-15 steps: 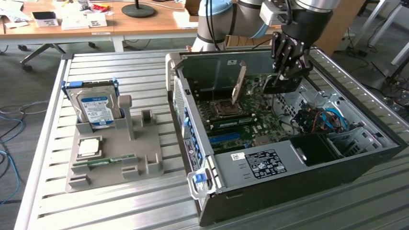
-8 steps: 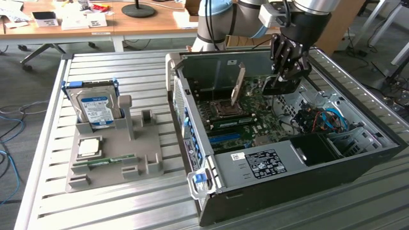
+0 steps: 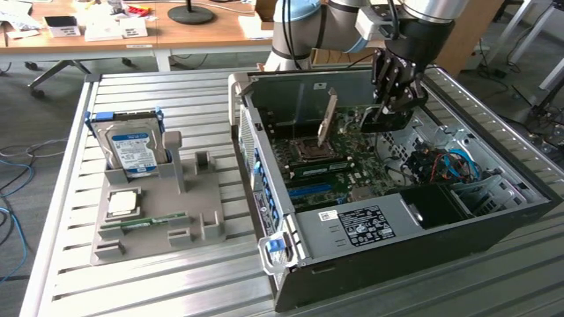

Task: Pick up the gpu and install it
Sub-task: 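Insert the gpu into the slot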

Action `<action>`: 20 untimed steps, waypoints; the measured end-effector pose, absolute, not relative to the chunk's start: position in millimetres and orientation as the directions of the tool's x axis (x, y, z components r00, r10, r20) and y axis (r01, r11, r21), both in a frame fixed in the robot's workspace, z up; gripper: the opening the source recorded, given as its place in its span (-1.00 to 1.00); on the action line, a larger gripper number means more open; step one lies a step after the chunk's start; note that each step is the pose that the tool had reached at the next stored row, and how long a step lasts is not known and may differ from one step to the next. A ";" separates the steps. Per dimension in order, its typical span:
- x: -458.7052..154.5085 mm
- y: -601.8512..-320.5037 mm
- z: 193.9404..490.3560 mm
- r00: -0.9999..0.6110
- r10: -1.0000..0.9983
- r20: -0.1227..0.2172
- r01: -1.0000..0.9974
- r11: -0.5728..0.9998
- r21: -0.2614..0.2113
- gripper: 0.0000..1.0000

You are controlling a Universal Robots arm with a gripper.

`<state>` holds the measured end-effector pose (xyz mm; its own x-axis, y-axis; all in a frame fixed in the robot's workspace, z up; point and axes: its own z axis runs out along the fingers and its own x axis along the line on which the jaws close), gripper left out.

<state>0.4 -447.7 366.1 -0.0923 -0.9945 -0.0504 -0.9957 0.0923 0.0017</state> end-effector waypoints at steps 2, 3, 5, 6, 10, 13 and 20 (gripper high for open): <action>0.3 -447.7 366.1 -0.092 -0.994 -0.050 -0.996 0.092 0.002 -0.47; 0.1 -447.7 366.1 -0.092 -0.994 -0.050 -0.996 0.092 0.002 -0.47; -1.6 -447.7 366.0 -0.092 -0.994 -0.050 -0.996 0.092 0.002 -0.47; -2.8 -447.7 365.9 -0.092 -0.994 -0.050 -0.996 0.092 0.002 -0.47; -6.0 -447.7 365.8 -0.092 -0.994 -0.050 -0.996 0.092 0.002 -0.47; -6.1 -447.7 365.8 -0.092 -0.994 -0.050 -0.996 0.092 0.002 -0.47; -12.9 -447.6 365.7 -0.092 -0.994 -0.051 -0.996 0.092 0.001 -0.47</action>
